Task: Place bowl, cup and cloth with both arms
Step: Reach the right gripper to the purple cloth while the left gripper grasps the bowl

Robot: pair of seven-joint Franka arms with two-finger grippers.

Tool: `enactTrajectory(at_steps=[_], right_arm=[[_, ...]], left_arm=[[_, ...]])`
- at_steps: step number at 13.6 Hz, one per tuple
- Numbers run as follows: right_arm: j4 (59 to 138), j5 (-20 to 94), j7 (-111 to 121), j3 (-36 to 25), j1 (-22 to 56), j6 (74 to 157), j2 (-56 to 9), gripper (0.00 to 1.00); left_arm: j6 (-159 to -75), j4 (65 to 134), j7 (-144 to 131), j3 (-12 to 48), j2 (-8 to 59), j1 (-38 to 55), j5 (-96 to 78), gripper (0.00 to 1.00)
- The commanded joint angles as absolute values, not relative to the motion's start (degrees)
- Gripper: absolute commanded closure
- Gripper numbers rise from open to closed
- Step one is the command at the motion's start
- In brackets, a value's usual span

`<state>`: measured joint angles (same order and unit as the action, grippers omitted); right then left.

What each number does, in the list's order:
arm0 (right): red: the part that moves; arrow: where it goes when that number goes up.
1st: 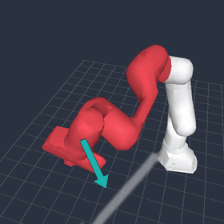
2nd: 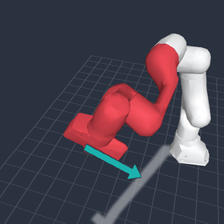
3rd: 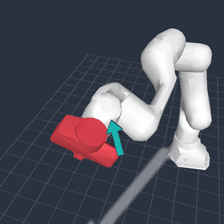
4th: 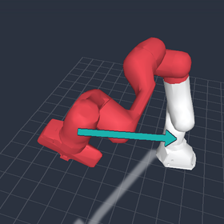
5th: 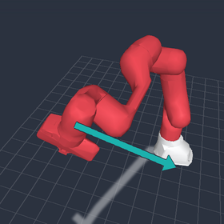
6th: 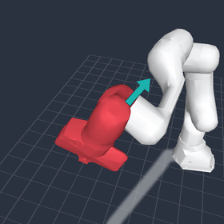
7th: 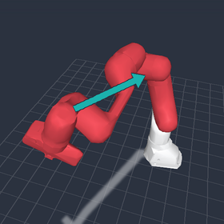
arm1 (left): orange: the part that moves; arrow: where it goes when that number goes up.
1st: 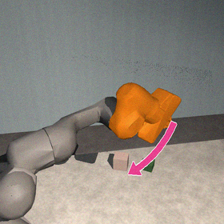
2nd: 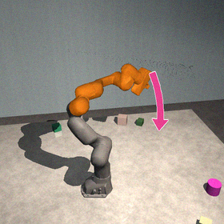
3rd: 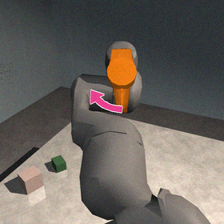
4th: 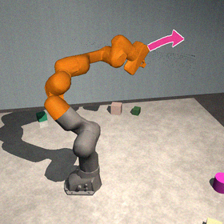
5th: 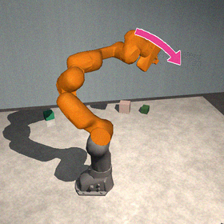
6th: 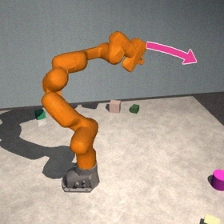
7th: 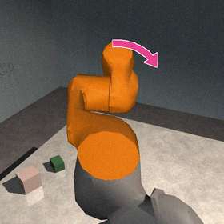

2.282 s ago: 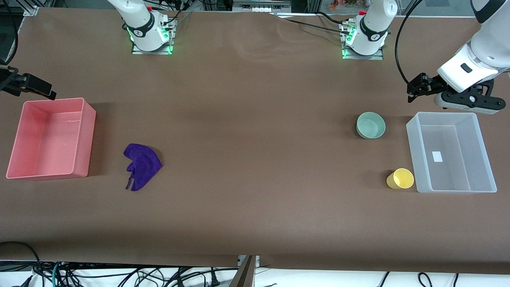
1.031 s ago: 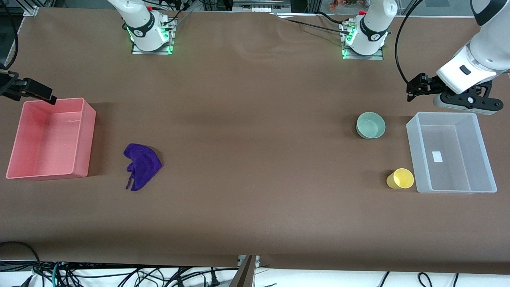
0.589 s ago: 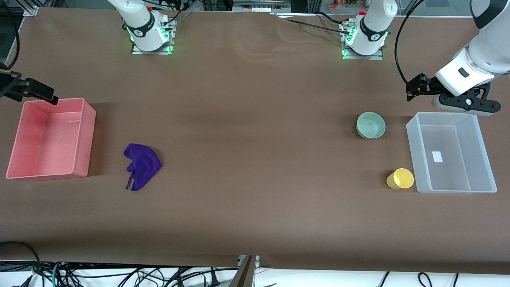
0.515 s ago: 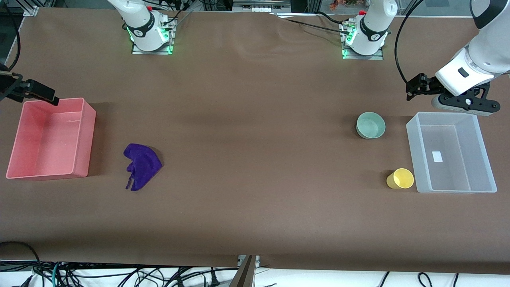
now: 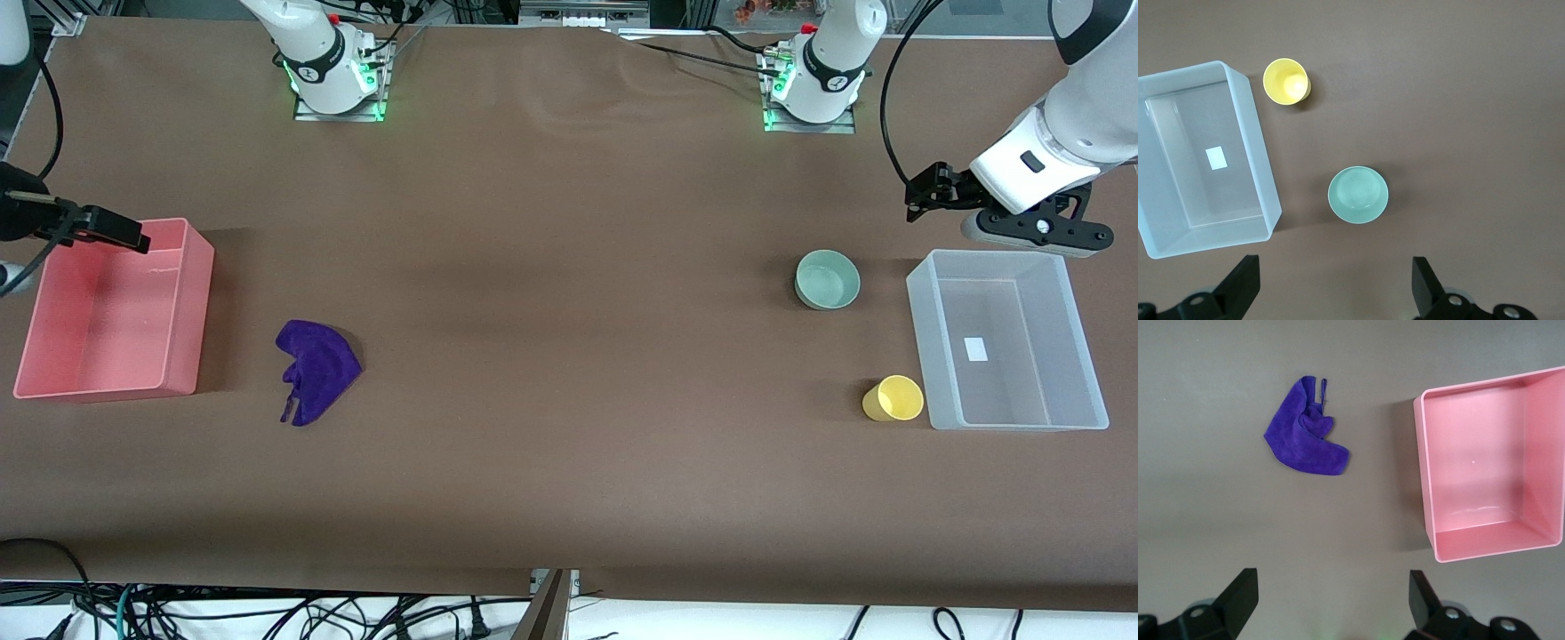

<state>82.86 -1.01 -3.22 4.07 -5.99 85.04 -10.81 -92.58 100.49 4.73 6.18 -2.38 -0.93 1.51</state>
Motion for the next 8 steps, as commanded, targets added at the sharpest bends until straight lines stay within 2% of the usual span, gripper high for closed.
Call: enactTrajectory(at_steps=[1, 4, 6, 8], right_arm=[[83.1, -1.8, -4.1, 4.0, -6.1, 85.2, -13.2, 0.0], [85.8, -1.5, -4.2, 4.0, -5.8, 89.4, -15.0, 0.0], [93.2, -1.1, -4.7, 4.2, -5.6, 99.4, -15.1, 0.0], [99.5, -1.1, -4.6, 4.2, -5.6, 107.8, -16.5, 0.0]], left_arm=[[-91.8, 100.0, 4.9, 5.9, -2.3, -0.7, 0.1, 0.0], [-90.9, 100.0, 5.0, 5.8, -2.3, -0.8, 0.0, 0.0], [-88.9, 101.2, 5.4, 5.9, -2.1, -1.7, -0.1, 0.0], [-89.1, 102.0, 6.2, 6.0, 1.3, -1.8, 0.0, 0.0]])
